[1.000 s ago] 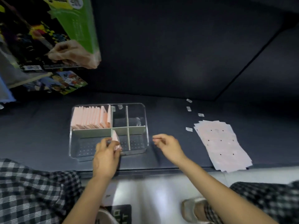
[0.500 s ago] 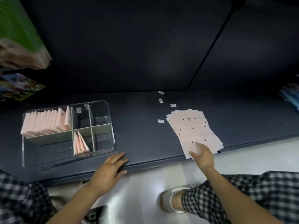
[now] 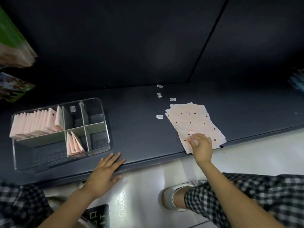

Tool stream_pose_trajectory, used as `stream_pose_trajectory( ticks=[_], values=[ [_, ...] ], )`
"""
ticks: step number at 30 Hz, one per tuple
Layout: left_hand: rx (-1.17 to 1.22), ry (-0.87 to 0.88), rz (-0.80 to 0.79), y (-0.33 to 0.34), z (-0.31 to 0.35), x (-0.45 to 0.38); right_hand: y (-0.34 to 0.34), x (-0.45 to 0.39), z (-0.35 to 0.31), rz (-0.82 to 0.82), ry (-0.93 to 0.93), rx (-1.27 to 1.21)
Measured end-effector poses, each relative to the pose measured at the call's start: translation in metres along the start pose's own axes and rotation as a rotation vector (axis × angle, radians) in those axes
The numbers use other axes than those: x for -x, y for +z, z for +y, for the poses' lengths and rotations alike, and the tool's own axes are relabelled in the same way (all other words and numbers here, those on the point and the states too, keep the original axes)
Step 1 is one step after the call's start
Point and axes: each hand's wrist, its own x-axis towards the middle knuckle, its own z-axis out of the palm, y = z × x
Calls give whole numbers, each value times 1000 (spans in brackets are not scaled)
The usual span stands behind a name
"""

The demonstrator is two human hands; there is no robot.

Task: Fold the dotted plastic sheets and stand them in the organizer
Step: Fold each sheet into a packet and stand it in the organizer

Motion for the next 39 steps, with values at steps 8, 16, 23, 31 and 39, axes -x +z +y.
stream_pose_trajectory(
  ticks=[8, 16, 23, 31, 39],
  values=[
    [212, 60, 66, -18, 34, -7, 15, 46, -74, -573, -297, -7],
    [427, -82, -6, -12, 31, -9, 11, 60, -129, -986, -350, -1],
    [533, -137, 256, -6, 25, -4, 55, 10, -178, -900, -598, 334],
    [-112, 122, 370, -2, 29, 12, 124, -4, -190, -903, -600, 471],
    [-257, 143, 93, 18, 23, 8, 136, 4, -184, -873, -577, 550]
  ],
)
